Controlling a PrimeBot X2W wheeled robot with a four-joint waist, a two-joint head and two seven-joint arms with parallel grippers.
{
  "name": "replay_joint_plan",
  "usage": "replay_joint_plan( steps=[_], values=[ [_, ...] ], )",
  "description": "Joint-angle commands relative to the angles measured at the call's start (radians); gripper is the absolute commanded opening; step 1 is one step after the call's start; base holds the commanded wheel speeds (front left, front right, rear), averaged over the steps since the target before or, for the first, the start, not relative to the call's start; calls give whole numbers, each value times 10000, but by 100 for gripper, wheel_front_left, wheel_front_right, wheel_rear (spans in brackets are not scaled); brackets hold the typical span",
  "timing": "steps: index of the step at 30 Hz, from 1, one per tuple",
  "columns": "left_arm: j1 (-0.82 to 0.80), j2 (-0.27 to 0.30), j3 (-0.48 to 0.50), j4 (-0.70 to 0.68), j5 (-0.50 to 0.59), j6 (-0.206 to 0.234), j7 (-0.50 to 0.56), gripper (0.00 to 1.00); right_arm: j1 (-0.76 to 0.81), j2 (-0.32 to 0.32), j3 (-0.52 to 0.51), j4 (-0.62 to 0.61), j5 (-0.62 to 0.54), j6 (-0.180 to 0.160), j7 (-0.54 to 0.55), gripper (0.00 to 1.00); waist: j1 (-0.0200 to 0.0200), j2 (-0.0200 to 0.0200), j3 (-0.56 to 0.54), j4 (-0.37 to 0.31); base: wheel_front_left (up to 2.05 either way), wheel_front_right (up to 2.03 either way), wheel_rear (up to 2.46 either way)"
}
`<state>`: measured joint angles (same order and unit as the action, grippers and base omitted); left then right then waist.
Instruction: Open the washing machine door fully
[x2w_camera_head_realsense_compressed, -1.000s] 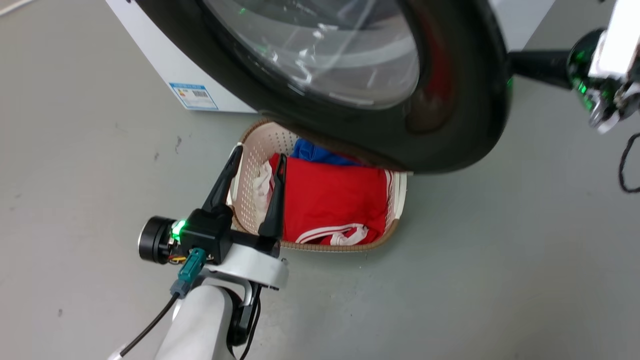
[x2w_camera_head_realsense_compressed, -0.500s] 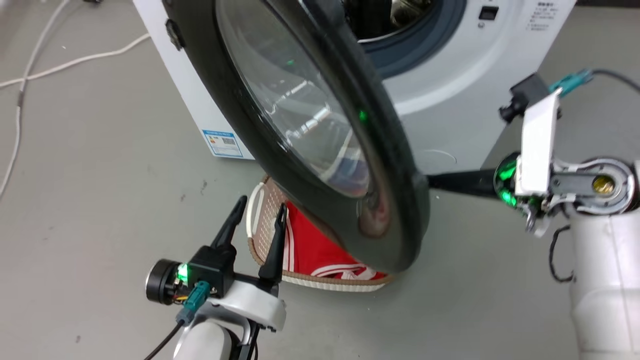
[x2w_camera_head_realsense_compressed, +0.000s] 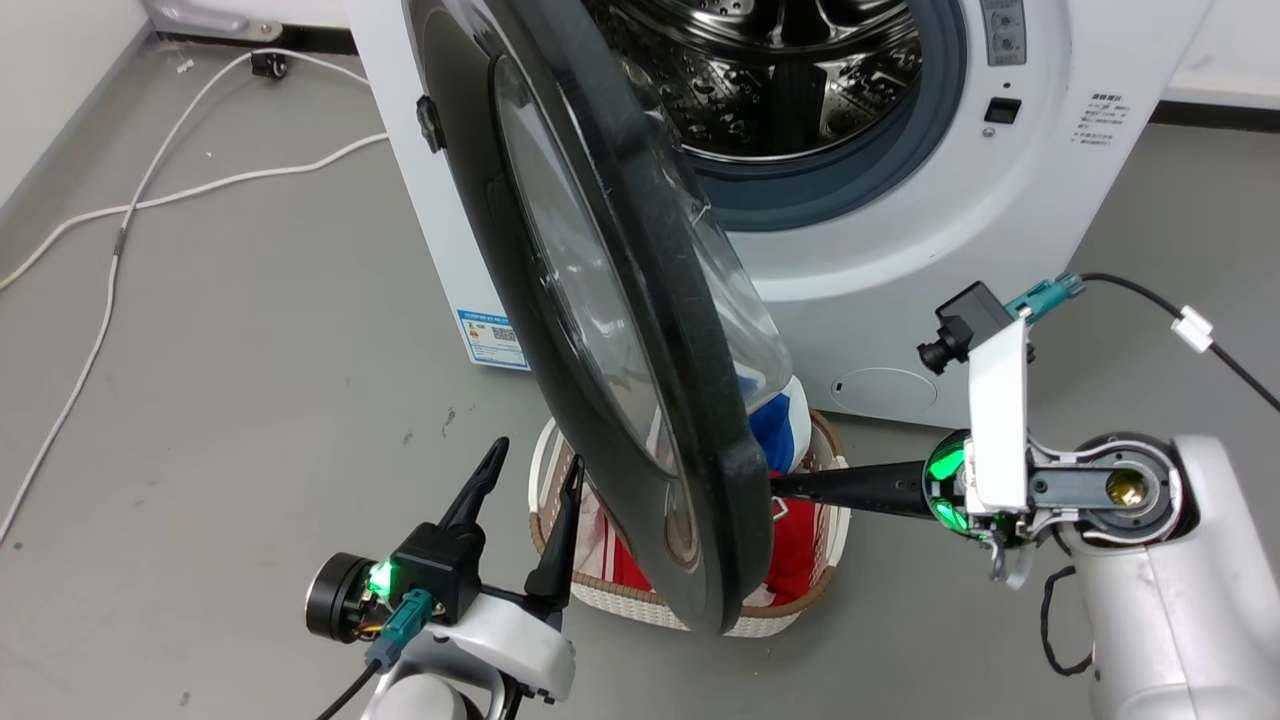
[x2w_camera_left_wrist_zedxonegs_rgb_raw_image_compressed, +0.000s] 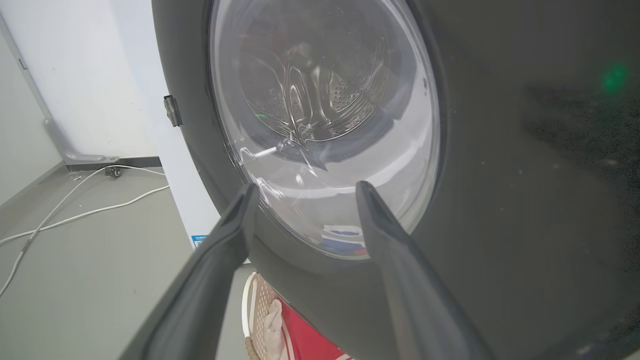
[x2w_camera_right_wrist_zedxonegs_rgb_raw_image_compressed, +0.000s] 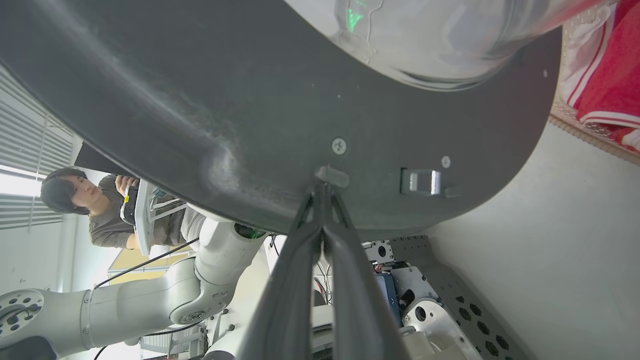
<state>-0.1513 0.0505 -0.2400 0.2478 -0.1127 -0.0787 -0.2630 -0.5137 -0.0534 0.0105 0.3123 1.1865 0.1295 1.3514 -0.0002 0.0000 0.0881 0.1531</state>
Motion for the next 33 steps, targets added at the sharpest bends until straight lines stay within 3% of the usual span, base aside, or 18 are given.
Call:
replay_joint_plan(
  steps=[1,9,17,18,19,25,30,31,32,33],
  values=[
    [97,0,22,32,-55,-52,-25,100,238,43,208,-83,187,22,-235,0,2,0,-93,10,0,0,0],
    [280,2,64,162,-119,-97,-25,100,877,41,603,-344,690,22,-1720,0,2,0,-400,-40,0,0,0],
    [594,45,301,276,-196,-87,-25,100,2100,34,-424,-971,965,22,-4773,0,2,0,-912,-401,0,0,0],
    [594,45,301,276,-196,-87,-25,100,2100,34,-424,-971,965,22,-4773,0,2,0,-912,-401,0,0,0],
    [664,75,383,283,-231,-104,-25,100,2496,28,-757,-1208,969,22,-5527,0,2,0,-989,-567,0,0,0],
    [829,149,548,337,-308,-138,-25,100,3825,31,-1661,-2086,340,23,-7291,0,2,0,-1148,-990,0,0,0],
    [873,201,653,331,-395,-140,-25,100,4857,32,-2125,-3041,-1089,23,-8964,1,2,0,-1130,-1247,0,0,0],
    [875,213,674,345,-387,-137,-25,100,5028,33,-2171,-3223,-1356,23,-9344,44,2,0,-1123,-1284,0,0,0],
    [876,223,712,347,-401,-121,-25,100,5153,32,-2151,-3438,-1712,23,-9692,75,2,0,-1108,-1339,0,0,0],
    [868,227,732,346,-415,-109,-25,100,5284,33,-2131,-3627,-2097,23,-10040,100,2,0,-1097,-1377,0,0,0]
  ],
)
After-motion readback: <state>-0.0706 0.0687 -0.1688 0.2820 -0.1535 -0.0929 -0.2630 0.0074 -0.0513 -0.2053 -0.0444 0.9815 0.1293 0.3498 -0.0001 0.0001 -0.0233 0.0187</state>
